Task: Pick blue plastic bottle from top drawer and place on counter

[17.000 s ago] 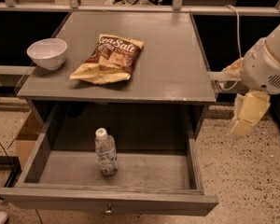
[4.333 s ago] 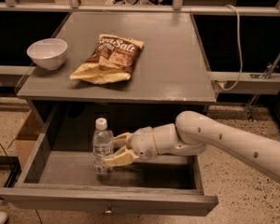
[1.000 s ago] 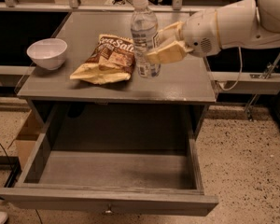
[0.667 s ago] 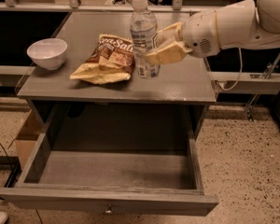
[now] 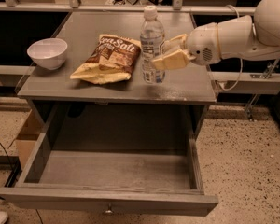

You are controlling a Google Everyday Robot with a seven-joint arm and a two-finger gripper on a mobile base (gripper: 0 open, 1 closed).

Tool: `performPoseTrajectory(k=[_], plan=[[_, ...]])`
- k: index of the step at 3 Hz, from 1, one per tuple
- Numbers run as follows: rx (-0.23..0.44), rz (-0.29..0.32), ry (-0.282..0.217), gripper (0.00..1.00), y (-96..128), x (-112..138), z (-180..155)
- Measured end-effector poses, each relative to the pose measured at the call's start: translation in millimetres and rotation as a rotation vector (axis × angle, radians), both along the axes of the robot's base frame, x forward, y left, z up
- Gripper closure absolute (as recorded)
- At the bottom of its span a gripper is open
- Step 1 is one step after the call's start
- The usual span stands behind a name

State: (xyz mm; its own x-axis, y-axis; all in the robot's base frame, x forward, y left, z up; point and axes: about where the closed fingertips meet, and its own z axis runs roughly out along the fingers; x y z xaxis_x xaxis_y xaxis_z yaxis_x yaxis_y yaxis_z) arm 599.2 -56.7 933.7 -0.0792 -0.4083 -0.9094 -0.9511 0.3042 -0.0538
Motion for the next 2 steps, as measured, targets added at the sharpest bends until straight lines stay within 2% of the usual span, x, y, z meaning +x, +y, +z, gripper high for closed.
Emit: performPoseTrajectory(k=[1, 2], plan=[[0.011, -0.003, 0.008, 1.00, 0.5, 3.7, -2.4], [0.051, -0.015, 0.036, 1.00, 1.9, 16.8, -11.0]])
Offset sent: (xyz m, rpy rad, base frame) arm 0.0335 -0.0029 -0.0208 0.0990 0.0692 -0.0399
